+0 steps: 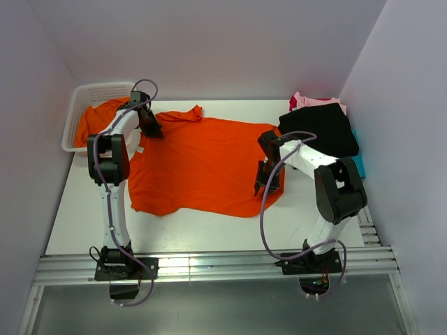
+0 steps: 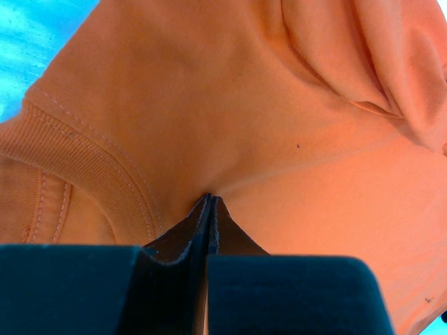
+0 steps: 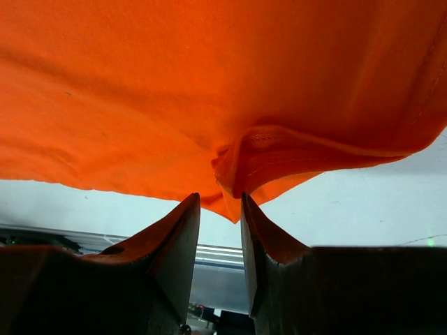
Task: Fold and stack the t-shirts
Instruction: Flatten out the tshirt
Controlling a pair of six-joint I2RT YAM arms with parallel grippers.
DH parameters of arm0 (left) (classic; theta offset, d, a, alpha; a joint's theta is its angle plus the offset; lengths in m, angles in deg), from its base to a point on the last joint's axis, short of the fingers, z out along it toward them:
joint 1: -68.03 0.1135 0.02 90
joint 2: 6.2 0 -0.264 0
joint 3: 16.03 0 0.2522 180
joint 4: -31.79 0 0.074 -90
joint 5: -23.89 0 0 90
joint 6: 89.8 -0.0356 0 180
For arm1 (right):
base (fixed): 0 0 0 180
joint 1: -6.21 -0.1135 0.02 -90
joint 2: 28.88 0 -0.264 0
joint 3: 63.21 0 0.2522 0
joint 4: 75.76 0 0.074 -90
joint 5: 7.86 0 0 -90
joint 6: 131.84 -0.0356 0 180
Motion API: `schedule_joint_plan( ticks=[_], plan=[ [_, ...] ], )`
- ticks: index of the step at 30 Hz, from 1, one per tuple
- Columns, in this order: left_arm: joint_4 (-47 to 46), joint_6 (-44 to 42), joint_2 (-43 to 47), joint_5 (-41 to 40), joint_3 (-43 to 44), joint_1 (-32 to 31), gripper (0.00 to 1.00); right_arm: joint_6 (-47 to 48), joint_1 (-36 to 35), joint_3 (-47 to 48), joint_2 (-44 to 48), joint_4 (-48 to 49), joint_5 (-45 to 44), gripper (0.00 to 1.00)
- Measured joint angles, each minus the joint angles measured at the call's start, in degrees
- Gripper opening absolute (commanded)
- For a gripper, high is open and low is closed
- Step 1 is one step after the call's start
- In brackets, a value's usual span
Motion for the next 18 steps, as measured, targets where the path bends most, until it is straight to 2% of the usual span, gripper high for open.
schedule_joint_plan(
  ticks=[7, 18],
  plan=[
    [0.0, 0.0, 0.1, -0.1, -0.1, 0.0, 0.05, 0.0, 0.0, 0.3, -0.1, 0.1, -1.5, 0.4],
    [0.0, -0.1, 0.1, -0.1, -0.1, 0.0, 0.04, 0.0, 0.0, 0.3, -3.9, 0.2, -4.8, 0.38]
  ],
)
